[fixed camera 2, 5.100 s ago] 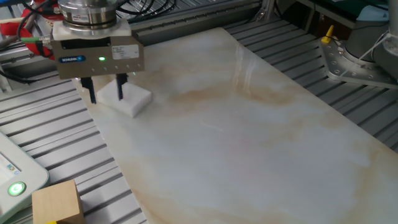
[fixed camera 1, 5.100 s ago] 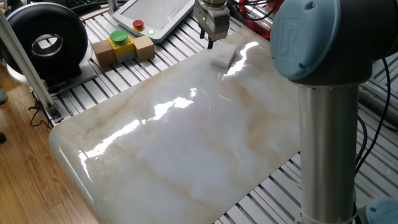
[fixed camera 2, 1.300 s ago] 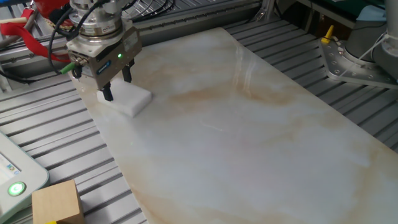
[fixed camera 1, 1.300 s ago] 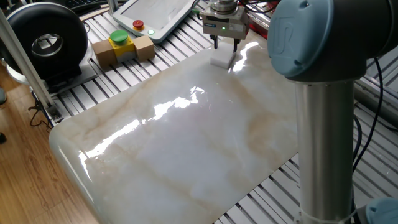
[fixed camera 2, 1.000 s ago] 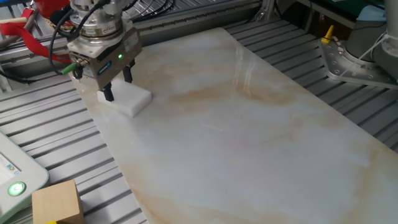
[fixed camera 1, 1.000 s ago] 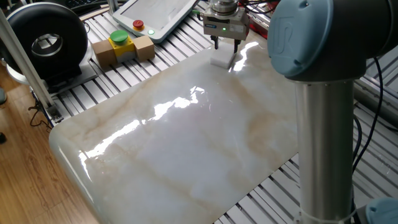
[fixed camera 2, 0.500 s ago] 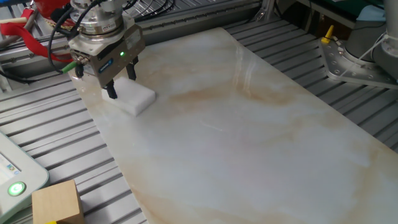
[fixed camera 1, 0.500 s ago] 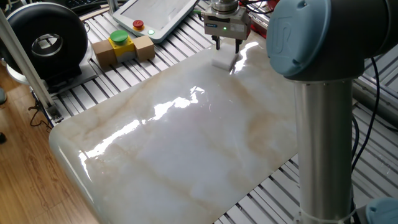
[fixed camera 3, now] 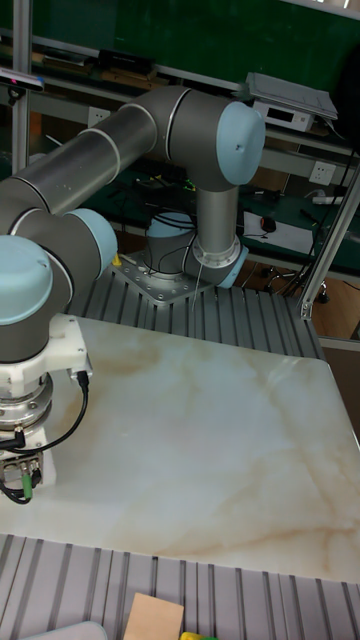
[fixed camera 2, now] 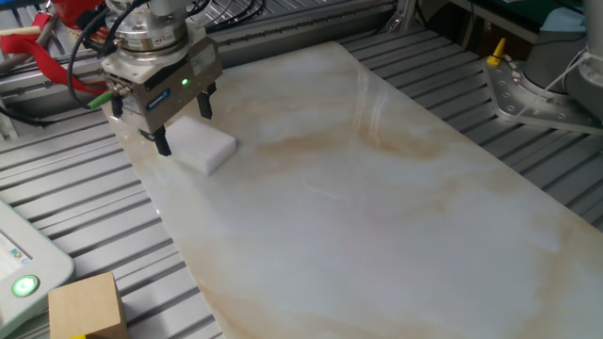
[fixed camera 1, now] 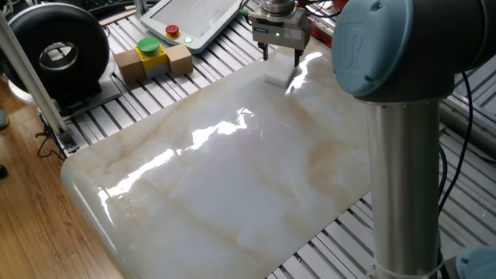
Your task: Clean the tabletop with a sponge
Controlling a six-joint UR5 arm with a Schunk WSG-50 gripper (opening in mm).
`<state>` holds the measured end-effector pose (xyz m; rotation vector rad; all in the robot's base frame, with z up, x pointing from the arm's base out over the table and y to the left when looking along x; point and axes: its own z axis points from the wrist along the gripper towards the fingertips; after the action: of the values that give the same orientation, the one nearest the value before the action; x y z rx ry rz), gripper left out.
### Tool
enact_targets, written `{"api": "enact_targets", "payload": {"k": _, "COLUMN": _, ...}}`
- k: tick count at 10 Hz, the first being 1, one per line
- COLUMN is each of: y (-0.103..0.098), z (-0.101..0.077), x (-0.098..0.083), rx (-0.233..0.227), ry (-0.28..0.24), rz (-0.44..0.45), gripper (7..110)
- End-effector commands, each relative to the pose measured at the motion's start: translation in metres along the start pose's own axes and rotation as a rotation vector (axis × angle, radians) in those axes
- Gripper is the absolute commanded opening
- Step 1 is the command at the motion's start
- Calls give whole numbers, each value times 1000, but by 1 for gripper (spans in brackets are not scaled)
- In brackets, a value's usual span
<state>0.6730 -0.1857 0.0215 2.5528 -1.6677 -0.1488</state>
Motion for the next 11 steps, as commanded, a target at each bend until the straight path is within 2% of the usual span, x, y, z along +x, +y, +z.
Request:
{"api": "enact_targets", "payload": {"k": 1, "y": -8, "z": 3, "x": -14, "rx": 27, "ry": -45, "rz": 4, "gripper": 88}}
{"api": "enact_targets", "payload": {"k": 2, "y": -9, "z": 11, "x": -20, "rx": 35, "ry": -77, "rz": -1, "gripper": 88}}
{"api": "enact_targets", "payload": {"k": 3, "y": -1, "z": 12, "x": -19, "rx": 6, "ry": -76, "rz": -9, "gripper": 88}}
{"api": "enact_targets", "payload": {"k": 5, "y": 17, "z": -3, "x": -4, "rx": -61, "ry": -27, "rz": -6, "gripper": 88}}
{"api": "enact_targets", "payload": {"k": 6, "y": 22, "z": -9, "x": -2, "rx": -74, "ry": -23, "rz": -3, "gripper": 88}}
{"api": "enact_targets", "payload": {"k": 8, "y": 14, "z": -4, "x": -3, "rx": -39, "ry": -34, "rz": -11, "gripper": 88}}
{"api": "enact_targets", "payload": {"k": 9, "y": 5, "z": -4, "x": -4, "rx": 1, "ry": -41, "rz": -26, "gripper": 88}}
{"api": "enact_targets", "payload": {"k": 11, "y": 5, "z": -8, "x": -1, "rx": 7, "ry": -37, "rz": -42, "gripper": 88}}
